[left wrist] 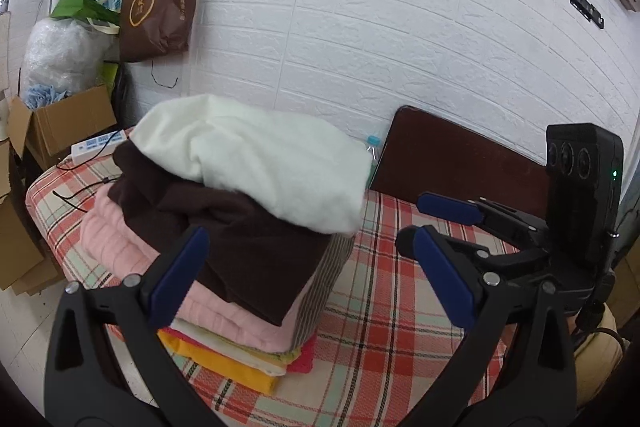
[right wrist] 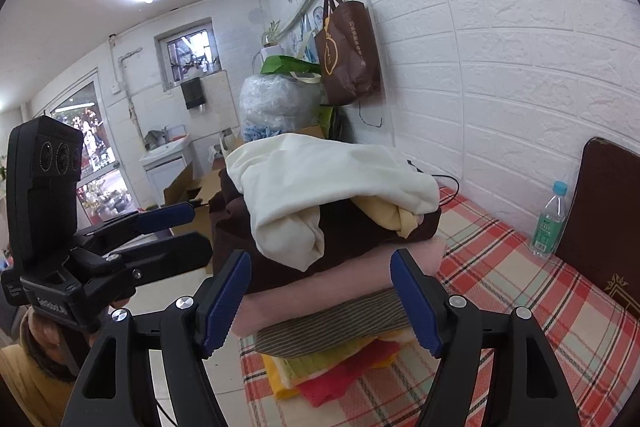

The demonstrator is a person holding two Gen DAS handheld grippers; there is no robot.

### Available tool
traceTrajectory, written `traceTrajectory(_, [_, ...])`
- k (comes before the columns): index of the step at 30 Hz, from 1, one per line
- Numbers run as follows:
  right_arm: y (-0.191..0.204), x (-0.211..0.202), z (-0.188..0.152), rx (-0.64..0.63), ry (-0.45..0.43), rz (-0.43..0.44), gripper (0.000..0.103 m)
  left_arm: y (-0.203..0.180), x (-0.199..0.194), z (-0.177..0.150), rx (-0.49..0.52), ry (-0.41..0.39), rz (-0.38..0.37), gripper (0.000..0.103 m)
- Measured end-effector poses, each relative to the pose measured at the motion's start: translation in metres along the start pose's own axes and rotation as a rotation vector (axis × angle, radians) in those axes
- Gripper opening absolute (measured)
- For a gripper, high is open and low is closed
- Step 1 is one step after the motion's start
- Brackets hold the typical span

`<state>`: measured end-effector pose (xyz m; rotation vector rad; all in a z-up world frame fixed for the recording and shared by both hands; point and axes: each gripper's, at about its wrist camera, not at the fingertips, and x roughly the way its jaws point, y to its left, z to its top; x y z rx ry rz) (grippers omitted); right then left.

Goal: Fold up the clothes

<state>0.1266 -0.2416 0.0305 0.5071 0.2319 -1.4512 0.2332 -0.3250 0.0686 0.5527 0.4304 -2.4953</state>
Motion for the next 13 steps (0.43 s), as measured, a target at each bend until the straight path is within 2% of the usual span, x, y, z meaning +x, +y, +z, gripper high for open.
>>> traceTrajectory(1, [0.000,0.001,-0.001,0.000,0.004,-0.007,0.073,-0.001,0.004,-0.001,-0.001,0.015,-0.006,0.103])
traceTrajectory(5, [-0.003,0.001,-0.004,0.025,0.007,-0.007,0.074,-0.002,0.004,-0.004,0.016,-0.013,0.012,0.103])
traceTrajectory(7, [-0.005,0.000,-0.004,0.029,0.003,-0.010,0.075,0.004,0.002,-0.004,-0.018,-0.022,0.013,0.103])
traceTrajectory(13, [-0.004,-0.002,-0.004,0.024,-0.006,-0.016,0.079,0.009,-0.004,-0.007,-0.021,-0.032,0.121,0.101])
